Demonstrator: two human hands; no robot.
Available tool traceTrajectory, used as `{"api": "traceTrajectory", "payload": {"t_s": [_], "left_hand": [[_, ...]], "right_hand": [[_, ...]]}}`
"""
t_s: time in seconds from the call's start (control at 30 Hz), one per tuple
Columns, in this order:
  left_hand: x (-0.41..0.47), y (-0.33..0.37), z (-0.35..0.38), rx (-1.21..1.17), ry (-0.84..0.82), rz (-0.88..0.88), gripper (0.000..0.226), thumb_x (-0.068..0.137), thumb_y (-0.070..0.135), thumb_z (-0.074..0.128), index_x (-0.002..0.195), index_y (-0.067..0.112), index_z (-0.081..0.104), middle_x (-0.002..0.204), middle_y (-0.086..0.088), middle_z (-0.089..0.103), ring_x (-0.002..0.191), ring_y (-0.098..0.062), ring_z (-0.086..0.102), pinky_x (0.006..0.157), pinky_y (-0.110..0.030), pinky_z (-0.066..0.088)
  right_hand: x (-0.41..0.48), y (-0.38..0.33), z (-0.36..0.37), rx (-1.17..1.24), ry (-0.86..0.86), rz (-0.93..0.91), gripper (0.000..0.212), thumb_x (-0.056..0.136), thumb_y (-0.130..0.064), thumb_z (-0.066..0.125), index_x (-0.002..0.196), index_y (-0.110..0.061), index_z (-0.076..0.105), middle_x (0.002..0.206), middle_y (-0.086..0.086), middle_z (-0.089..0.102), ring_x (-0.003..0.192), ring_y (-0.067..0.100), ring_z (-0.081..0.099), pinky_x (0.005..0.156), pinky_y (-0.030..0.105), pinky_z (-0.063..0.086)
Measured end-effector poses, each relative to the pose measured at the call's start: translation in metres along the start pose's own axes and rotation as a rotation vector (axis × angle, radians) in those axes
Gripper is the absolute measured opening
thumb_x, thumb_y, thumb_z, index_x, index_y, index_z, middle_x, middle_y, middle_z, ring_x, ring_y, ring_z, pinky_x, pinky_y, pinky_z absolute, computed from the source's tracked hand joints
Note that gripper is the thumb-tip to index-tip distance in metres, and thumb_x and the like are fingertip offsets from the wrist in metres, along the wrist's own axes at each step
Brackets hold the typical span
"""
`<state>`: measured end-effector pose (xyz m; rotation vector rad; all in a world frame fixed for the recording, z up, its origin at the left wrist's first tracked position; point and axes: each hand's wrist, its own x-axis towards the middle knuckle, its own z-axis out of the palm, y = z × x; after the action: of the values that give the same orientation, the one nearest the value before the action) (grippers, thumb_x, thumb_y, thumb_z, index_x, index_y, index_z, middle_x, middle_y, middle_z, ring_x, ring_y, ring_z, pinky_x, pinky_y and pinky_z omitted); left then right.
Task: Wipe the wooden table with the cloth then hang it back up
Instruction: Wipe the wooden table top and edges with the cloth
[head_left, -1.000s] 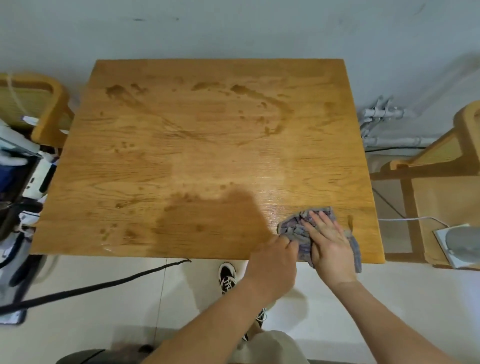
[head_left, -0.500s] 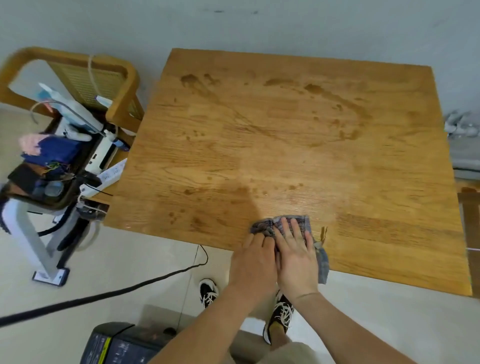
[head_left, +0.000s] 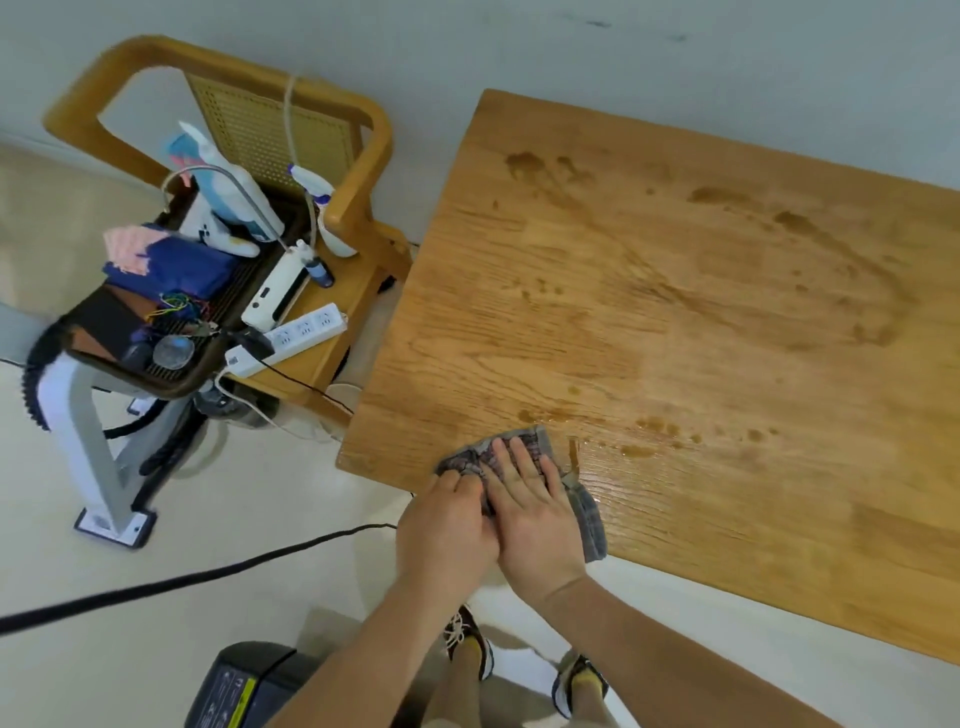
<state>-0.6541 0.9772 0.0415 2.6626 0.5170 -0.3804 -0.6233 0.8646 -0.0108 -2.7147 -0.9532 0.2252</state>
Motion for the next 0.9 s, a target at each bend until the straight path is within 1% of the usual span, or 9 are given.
{"api": "traceTrajectory", "payload": {"t_s": [0.17, 0.3, 0.37, 0.4, 0.47, 0.53, 0.63, 0.73, 0.9], "left_hand": [[0.023, -0.065, -0.026, -0.069, 0.043, -0.186, 0.01, 0.077, 0.014, 0.05, 0.085, 0.016, 0.055, 0.087, -0.001, 0.058, 0.081, -0.021, 0.053, 0.063, -0.031, 0.041], [0.039, -0.09, -0.037, -0.158, 0.104, -0.173, 0.011, 0.081, 0.016, 0.051, 0.074, 0.02, 0.058, 0.077, 0.004, 0.057, 0.075, -0.018, 0.051, 0.061, -0.031, 0.04], [0.048, -0.089, -0.04, -0.225, 0.186, -0.136, 0.007, 0.084, 0.017, 0.054, 0.08, 0.021, 0.058, 0.086, 0.006, 0.055, 0.083, -0.015, 0.048, 0.067, -0.029, 0.039], [0.055, -0.088, -0.04, -0.228, 0.247, -0.115, 0.004, 0.085, 0.019, 0.055, 0.088, 0.021, 0.057, 0.094, 0.004, 0.053, 0.088, -0.015, 0.045, 0.071, -0.03, 0.04], [0.076, -0.085, -0.036, -0.215, 0.322, -0.112, 0.022, 0.088, 0.028, 0.054, 0.108, 0.019, 0.051, 0.109, -0.004, 0.05, 0.098, -0.022, 0.046, 0.077, -0.037, 0.045], [0.097, -0.081, -0.032, -0.285, 0.266, -0.209, 0.039, 0.092, 0.041, 0.044, 0.122, 0.016, 0.041, 0.113, -0.009, 0.051, 0.097, -0.026, 0.052, 0.072, -0.041, 0.048], [0.115, -0.076, -0.022, -0.268, 0.23, -0.362, 0.042, 0.094, 0.051, 0.023, 0.109, 0.017, 0.044, 0.093, -0.008, 0.059, 0.073, -0.025, 0.055, 0.057, -0.035, 0.041], [0.117, -0.072, -0.022, -0.217, 0.272, -0.396, 0.039, 0.096, 0.048, 0.02, 0.099, 0.017, 0.045, 0.089, -0.009, 0.06, 0.071, -0.029, 0.055, 0.057, -0.034, 0.034], [0.117, -0.07, -0.02, -0.161, 0.312, -0.429, 0.036, 0.098, 0.04, 0.021, 0.099, 0.014, 0.046, 0.09, -0.015, 0.062, 0.074, -0.035, 0.056, 0.06, -0.037, 0.034]], "right_hand": [[0.062, -0.055, 0.01, -0.009, -0.04, -0.124, 0.046, 0.093, -0.036, 0.036, 0.126, -0.017, 0.063, 0.144, 0.005, 0.049, 0.138, 0.022, 0.04, 0.112, 0.042, 0.02], [0.067, -0.049, 0.007, 0.031, -0.067, -0.199, 0.047, 0.086, -0.029, 0.04, 0.124, -0.016, 0.064, 0.142, 0.003, 0.052, 0.137, 0.019, 0.041, 0.116, 0.037, 0.019], [0.048, -0.024, -0.001, 0.047, -0.064, -0.215, 0.045, 0.085, -0.025, 0.043, 0.123, -0.014, 0.066, 0.141, 0.003, 0.054, 0.136, 0.019, 0.042, 0.117, 0.036, 0.021], [0.036, -0.008, -0.005, 0.042, -0.049, -0.189, 0.044, 0.086, -0.024, 0.044, 0.122, -0.014, 0.066, 0.14, 0.003, 0.053, 0.136, 0.018, 0.041, 0.117, 0.037, 0.022], [0.012, 0.026, -0.015, 0.026, -0.012, -0.091, 0.043, 0.088, -0.023, 0.044, 0.123, -0.014, 0.066, 0.141, 0.003, 0.052, 0.137, 0.017, 0.038, 0.117, 0.037, 0.021], [-0.005, 0.048, -0.022, 0.03, 0.027, 0.011, 0.044, 0.088, -0.021, 0.042, 0.125, -0.013, 0.064, 0.142, 0.003, 0.051, 0.139, 0.015, 0.034, 0.118, 0.038, 0.02], [-0.005, 0.042, -0.018, 0.067, 0.111, 0.159, 0.046, 0.087, -0.018, 0.041, 0.128, -0.014, 0.062, 0.142, 0.002, 0.05, 0.138, 0.016, 0.036, 0.119, 0.038, 0.019], [0.025, 0.01, -0.012, 0.078, 0.138, 0.318, 0.051, 0.087, -0.022, 0.038, 0.135, -0.014, 0.055, 0.146, 0.003, 0.045, 0.141, 0.021, 0.033, 0.118, 0.042, 0.015], [0.07, -0.021, -0.003, -0.012, -0.013, 0.143, 0.054, 0.096, -0.042, 0.035, 0.144, -0.017, 0.043, 0.156, 0.003, 0.032, 0.146, 0.021, 0.02, 0.117, 0.046, 0.013]]}}
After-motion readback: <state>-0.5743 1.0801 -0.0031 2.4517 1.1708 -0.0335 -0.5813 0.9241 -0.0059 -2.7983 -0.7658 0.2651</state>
